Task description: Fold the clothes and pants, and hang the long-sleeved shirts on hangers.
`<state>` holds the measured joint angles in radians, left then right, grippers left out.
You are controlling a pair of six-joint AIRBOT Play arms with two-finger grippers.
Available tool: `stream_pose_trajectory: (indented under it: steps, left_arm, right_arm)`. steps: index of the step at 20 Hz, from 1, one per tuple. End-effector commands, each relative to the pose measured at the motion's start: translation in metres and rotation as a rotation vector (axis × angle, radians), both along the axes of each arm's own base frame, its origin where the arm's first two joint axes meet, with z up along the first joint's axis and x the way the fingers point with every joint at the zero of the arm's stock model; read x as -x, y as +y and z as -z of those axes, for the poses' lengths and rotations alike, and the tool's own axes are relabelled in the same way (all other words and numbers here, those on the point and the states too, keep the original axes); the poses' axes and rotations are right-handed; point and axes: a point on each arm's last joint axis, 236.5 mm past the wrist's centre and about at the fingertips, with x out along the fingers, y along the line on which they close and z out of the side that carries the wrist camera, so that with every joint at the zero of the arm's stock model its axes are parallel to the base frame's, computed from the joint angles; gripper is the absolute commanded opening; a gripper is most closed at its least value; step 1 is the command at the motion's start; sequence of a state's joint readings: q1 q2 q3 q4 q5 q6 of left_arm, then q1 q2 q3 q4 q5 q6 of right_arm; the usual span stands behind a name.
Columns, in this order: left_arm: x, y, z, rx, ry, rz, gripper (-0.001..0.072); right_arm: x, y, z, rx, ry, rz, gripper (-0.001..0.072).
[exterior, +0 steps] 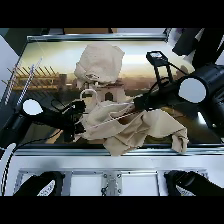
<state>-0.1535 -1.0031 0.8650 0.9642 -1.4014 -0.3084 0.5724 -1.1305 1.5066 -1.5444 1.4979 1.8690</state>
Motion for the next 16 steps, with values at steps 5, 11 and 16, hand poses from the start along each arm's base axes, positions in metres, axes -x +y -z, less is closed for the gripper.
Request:
stream_pose_trajectory:
  steps: [5, 11, 16]
  left_arm:
    - [0.000, -0.004, -0.002, 0.017, -0.002, 0.003, 0.0016]
    - [0.010, -0.005, 0.011, 0.016, 0.090, 0.044, 0.0016]
    - [0.007, -0.011, 0.018, 0.043, 0.122, 0.045, 0.0016]
  right_arm:
    - [-0.006, 0.053, -0.024, -0.108, -0.146, -0.113, 0.0023]
    - [0.002, 0.100, -0.042, -0.236, -0.208, -0.209, 0.0023]
    - [0.015, 0.126, -0.028, -0.261, -0.151, -0.276, 0.0023]
